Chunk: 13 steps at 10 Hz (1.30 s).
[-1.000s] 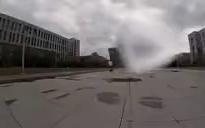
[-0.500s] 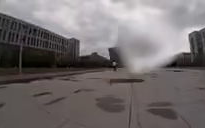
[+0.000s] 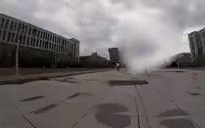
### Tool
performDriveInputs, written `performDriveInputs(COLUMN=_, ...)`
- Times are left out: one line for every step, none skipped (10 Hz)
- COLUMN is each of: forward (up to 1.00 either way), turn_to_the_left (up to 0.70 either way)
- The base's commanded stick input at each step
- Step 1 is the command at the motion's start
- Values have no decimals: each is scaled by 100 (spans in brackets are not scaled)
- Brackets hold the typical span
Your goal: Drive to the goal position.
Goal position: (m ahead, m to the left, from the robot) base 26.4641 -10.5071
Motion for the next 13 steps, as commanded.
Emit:
performDriveInputs(forward=70, turn_to_the_left=0)
performDriveInputs(forward=70, turn_to_the_left=0)
performDriveInputs(forward=70, turn_to_the_left=0)
performDriveInputs(forward=70, turn_to_the_left=0)
performDriveInputs(forward=70, turn_to_the_left=0)
performDriveInputs(forward=70, turn_to_the_left=0)
performDriveInputs(forward=70, turn_to_the_left=0)
performDriveInputs(forward=70, turn_to_the_left=0)
performDriveInputs(forward=70, turn_to_the_left=0)
performDriveInputs(forward=70, turn_to_the_left=-9)
performDriveInputs(forward=70, turn_to_the_left=-32)
performDriveInputs(forward=70, turn_to_the_left=-26)
performDriveInputs(forward=70, turn_to_the_left=-2)
